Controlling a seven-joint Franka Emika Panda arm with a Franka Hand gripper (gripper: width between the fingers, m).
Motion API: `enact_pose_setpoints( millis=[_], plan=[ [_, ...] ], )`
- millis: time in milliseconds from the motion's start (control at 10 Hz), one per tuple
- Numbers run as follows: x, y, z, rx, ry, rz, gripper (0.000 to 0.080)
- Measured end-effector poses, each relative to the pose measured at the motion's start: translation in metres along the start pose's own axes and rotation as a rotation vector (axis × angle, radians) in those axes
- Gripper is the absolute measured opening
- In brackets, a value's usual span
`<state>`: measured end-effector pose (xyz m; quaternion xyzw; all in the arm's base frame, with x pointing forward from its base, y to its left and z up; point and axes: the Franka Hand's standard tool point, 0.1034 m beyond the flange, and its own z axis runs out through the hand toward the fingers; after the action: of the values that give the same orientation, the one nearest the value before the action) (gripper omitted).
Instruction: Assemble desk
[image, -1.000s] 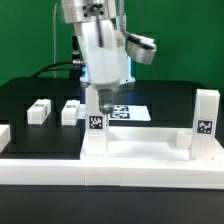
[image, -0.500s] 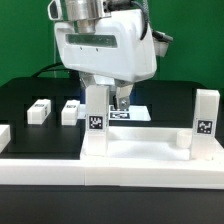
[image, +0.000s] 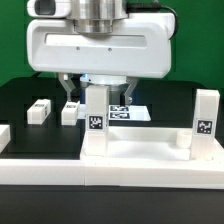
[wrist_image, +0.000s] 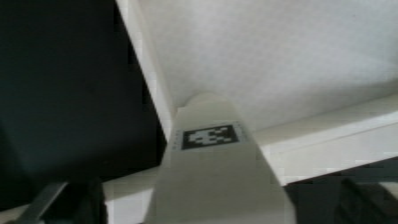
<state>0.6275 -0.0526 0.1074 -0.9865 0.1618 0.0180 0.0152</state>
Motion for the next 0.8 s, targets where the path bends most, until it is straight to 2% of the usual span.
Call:
enact_pose_setpoints(
  millis=[200, 300, 400, 800],
  plan=[
    [-0.0004, -0.0017, 0.0001, 0.000, 0.000, 0.018, 0.0400],
    [-0.0004, -0.0015, 0.0001, 0.000, 0.000, 0.023, 0.0400],
    [-0.0005, -0.0017, 0.0001, 0.001, 0.000, 0.058, 0.0287],
    [0.0008, -0.0040, 0.0008, 0.009, 0.015, 0.422, 0.0287]
  ],
)
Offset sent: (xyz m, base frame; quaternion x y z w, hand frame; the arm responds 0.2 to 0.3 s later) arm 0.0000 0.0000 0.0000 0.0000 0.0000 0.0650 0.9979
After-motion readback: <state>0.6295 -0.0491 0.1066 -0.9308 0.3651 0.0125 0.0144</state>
